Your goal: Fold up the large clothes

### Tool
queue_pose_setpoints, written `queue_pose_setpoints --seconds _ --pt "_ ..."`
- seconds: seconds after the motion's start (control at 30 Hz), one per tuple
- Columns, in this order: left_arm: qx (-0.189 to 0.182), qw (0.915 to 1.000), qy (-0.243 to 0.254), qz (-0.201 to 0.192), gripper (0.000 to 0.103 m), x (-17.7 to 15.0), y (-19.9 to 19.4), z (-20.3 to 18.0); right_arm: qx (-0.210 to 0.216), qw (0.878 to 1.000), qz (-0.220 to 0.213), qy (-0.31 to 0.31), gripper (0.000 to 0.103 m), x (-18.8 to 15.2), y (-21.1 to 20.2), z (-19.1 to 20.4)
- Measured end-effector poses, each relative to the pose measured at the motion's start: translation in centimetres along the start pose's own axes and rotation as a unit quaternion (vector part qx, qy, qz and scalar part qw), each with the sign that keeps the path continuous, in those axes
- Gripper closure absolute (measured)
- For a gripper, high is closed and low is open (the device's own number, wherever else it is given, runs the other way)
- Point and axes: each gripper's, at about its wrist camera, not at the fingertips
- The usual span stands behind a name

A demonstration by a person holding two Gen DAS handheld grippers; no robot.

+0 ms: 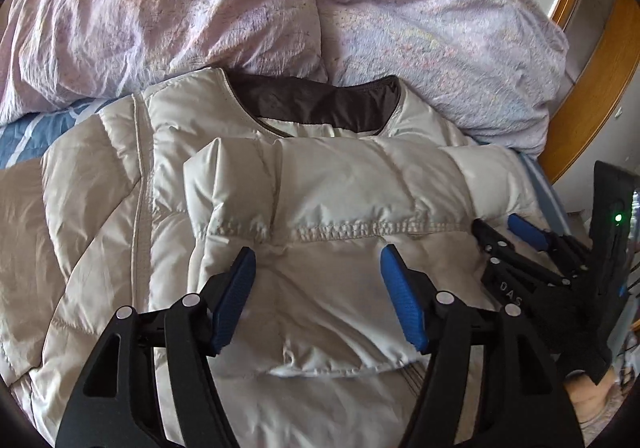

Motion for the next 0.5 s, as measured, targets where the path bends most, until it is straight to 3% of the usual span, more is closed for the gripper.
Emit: queue_pose_setpoints --seconds 0.1,0.27,0.33,0.4,0.5 --pt "-0.008 0.9996 -0.011 -0.025 0.034 -0.2 -4.0 2.1 0.022 0.999 -0.023 -0.029 0.048 0.6 -2.1 2.6" --pt "0.041 0.9962 -0.016 -0.075 0.027 -2.2 -11.8 6.6 0.045 0.995 -0.019 -0.085 0.047 0.6 -2.8 8.2" --pt "0.075 0.9932 -0.020 -0.087 0.023 -3.5 -14.6 8.7 0.027 0.992 0.006 -0.119 0.047 -0.3 -1.6 10.4" --pt "0.111 0.9881 -0.033 -0.102 0.021 -5.0 -17.2 10.9 -0.016 0.985 -0.010 -0.171 0.047 -1.4 -1.0 12.3" --pt "0.144 0.9781 -0.082 -0.125 0.021 -8.1 -21.3 15.1 -0.013 0.986 -0.003 -0.169 0.047 -0.9 -1.5 12.1"
Point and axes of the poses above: each gripper's, at about its wrist camera, not at the fingertips, and y roughly the way its jaws point, z to its left, x to its top, and after that the axes turned 7 degrees about -z, right-handed
